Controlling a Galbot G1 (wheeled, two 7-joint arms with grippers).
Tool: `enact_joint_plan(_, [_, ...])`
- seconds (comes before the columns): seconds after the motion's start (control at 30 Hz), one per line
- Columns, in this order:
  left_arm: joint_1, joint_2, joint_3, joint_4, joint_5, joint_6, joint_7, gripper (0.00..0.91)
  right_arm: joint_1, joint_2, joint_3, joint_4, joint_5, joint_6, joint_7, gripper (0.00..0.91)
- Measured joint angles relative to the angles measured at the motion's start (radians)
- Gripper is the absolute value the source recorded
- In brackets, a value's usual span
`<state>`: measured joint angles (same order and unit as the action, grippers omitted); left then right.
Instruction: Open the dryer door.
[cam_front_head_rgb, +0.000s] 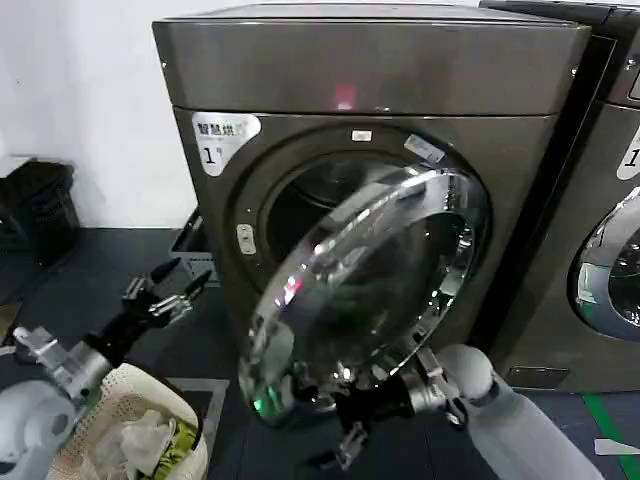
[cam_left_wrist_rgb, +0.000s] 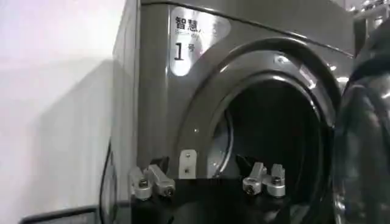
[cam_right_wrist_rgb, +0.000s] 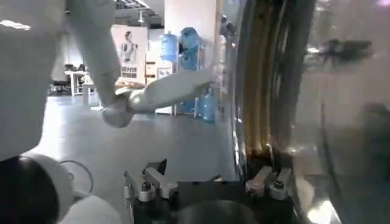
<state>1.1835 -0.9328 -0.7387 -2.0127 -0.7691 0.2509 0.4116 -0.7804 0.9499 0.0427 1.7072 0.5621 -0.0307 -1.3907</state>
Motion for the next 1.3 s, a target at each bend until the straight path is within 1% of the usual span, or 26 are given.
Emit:
enact_joint_plan(0.13, [-0.050,0.052,0.051,0.028,-0.033,0.006,0.002,0.907,-0.046,-0.033,0.043,0.031,0.000,0.012,-0.019,0.907])
enact_joint_plan(0.3, [-0.113,0.079,0.125,0.045,-0.044,0.015,0.015,0.907,-0.110,-0.071,0.117,0.049,0.003,0.029,-0.028,0.907])
enact_joint_plan(0.43, [-0.149,0.079,0.183,0.046,-0.044,0.020,0.030,0.907,-0.175,-0.096,0.200,0.035,0.006,0.034,-0.040,0.907])
enact_joint_plan(0.53, [-0.171,0.078,0.235,0.041,-0.042,0.020,0.043,0.907,-0.219,-0.105,0.266,0.015,-0.006,0.037,-0.066,0.907])
enact_joint_plan(0.63, [-0.191,0.078,0.287,0.040,-0.038,0.016,0.065,0.907,-0.264,-0.108,0.347,-0.004,-0.002,0.037,-0.070,0.907])
enact_joint_plan(0.8, [-0.219,0.058,0.361,0.039,-0.027,0.021,0.091,0.907,-0.328,-0.096,0.494,-0.047,-0.008,0.038,-0.070,0.907])
enact_joint_plan(0.9, [-0.223,0.047,0.394,0.039,-0.014,0.021,0.103,0.907,-0.361,-0.082,0.586,-0.071,-0.024,0.036,-0.070,0.907])
enact_joint_plan(1.07, [-0.231,0.034,0.446,0.034,-0.007,0.028,0.118,0.907,-0.415,-0.042,0.754,-0.103,-0.009,0.035,-0.051,0.907])
enact_joint_plan(1.2, [-0.240,0.023,0.483,0.025,0.005,0.031,0.126,0.907,-0.440,-0.012,0.866,-0.108,-0.001,0.018,-0.034,0.907])
enact_joint_plan(1.3, [-0.251,0.016,0.507,0.016,0.005,0.039,0.126,0.907,-0.442,0.013,0.945,-0.120,0.005,0.028,0.004,0.907])
